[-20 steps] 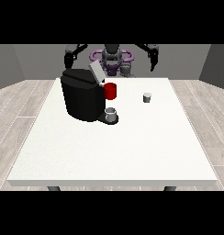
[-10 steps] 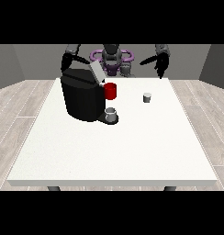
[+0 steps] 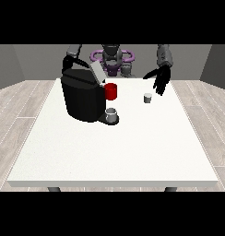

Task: Insert the coffee pod into the coffee machine and close the lid

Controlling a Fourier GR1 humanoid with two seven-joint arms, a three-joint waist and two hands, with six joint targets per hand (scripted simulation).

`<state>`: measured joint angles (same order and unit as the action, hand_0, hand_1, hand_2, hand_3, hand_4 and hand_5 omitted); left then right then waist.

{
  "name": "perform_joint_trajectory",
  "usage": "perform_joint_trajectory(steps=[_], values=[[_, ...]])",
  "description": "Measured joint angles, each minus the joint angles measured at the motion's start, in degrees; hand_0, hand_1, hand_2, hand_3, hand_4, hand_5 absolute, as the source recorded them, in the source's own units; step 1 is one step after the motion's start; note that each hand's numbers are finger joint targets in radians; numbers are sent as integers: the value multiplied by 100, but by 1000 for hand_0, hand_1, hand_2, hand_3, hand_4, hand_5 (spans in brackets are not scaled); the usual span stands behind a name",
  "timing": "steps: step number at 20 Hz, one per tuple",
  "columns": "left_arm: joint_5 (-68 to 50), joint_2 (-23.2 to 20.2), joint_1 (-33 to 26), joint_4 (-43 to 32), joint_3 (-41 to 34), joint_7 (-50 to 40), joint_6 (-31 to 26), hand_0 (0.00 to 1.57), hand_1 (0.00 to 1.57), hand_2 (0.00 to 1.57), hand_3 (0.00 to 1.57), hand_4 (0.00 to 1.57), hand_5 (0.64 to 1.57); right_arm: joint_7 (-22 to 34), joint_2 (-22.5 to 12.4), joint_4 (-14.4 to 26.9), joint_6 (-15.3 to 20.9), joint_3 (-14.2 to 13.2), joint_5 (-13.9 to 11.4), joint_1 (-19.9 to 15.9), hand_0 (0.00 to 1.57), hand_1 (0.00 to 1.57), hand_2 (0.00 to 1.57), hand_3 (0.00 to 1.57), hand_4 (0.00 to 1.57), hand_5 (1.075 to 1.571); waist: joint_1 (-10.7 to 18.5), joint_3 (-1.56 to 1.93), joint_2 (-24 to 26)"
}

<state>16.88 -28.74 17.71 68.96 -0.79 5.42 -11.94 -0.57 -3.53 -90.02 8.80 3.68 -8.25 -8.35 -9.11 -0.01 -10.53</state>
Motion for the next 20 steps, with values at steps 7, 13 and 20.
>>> perform_joint_trajectory(steps=[7, 13, 20], values=[[599, 11, 419, -957, 112, 327, 98, 0, 0, 423, 0, 0, 1571, 228, 72, 195, 90, 3, -138, -159, 0, 0, 0, 0, 0, 1571, 16, -2, -179], [1206, 265, 709, -1397, 260, 540, 639, 839, 839, 918, 756, 298, 1571, 139, 115, 642, 14, -141, 5, -280, 0, 0, 0, 0, 0, 1571, 125, 1, -177], [2005, 350, 1056, -1837, 523, 725, 1225, 817, 817, 956, 799, 368, 1571, 167, 174, 901, 5, -80, -93, -500, 0, 0, 0, 0, 0, 1571, 84, 0, -253]])
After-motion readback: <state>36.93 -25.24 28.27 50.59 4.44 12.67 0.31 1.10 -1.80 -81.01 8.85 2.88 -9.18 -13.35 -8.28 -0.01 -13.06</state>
